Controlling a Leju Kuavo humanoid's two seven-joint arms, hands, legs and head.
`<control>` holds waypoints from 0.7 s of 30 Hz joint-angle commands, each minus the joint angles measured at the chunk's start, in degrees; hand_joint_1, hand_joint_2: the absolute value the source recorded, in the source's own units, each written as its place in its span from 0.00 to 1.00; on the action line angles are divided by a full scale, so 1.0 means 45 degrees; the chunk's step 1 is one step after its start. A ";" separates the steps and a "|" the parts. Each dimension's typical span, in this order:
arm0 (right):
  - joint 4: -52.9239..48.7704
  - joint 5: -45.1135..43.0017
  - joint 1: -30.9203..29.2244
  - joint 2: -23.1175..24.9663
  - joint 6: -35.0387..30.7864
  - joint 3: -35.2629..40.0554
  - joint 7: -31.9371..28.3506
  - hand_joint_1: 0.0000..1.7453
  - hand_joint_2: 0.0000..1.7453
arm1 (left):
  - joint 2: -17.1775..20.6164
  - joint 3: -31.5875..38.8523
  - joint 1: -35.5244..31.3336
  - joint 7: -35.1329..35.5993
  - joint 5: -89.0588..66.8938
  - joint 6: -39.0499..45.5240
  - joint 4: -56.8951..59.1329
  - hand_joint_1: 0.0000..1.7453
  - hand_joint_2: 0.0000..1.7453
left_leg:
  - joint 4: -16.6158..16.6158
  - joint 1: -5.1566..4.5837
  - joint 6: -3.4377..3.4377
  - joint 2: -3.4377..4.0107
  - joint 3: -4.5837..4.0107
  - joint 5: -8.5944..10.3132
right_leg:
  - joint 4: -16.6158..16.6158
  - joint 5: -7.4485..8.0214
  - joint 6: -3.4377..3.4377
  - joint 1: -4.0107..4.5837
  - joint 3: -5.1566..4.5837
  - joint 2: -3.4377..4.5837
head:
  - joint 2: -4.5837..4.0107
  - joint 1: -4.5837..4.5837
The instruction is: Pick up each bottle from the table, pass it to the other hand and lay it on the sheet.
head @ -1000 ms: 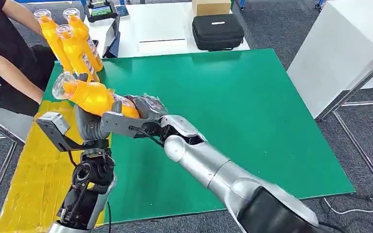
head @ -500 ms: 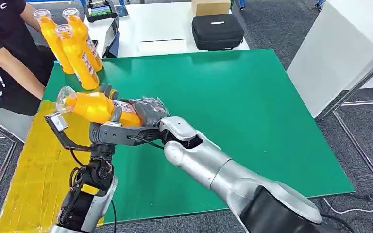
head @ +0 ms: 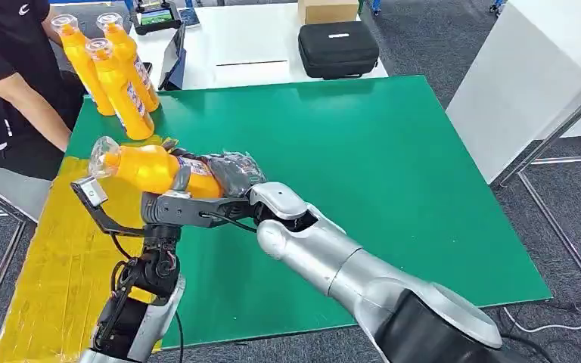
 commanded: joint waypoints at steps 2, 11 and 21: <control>0.0196 0.0041 0.0529 0.0262 0.0420 0.1172 -0.0137 1.00 1.00 | -0.0544 -0.1657 -0.1495 0.0122 -0.0269 0.0013 0.0601 1.00 1.00 | 0.0010 0.0007 -0.0016 -0.0049 0.0049 -0.0022 | 0.0005 -0.0047 -0.0003 0.0013 0.0079 -0.0087 | 0.0000 0.0005; 0.0120 -0.0138 0.0667 0.0262 0.0140 0.0889 -0.0086 0.88 1.00 | -0.0528 -0.1709 -0.1468 0.0067 -0.0382 0.0085 0.0620 1.00 1.00 | 0.0013 0.0009 -0.0019 -0.0051 0.0055 -0.0026 | 0.0006 -0.0051 -0.0003 0.0016 0.0088 -0.0091 | 0.0000 0.0000; 0.0121 0.0072 0.0594 0.0262 -0.0281 0.0792 -0.0373 0.00 0.00 | -0.0499 -0.1750 -0.1463 -0.0010 -0.0461 0.0162 0.0626 1.00 1.00 | 0.0010 0.0008 -0.0018 -0.0041 0.0042 -0.0020 | 0.0005 -0.0041 -0.0004 0.0014 0.0070 -0.0078 | 0.0000 0.0000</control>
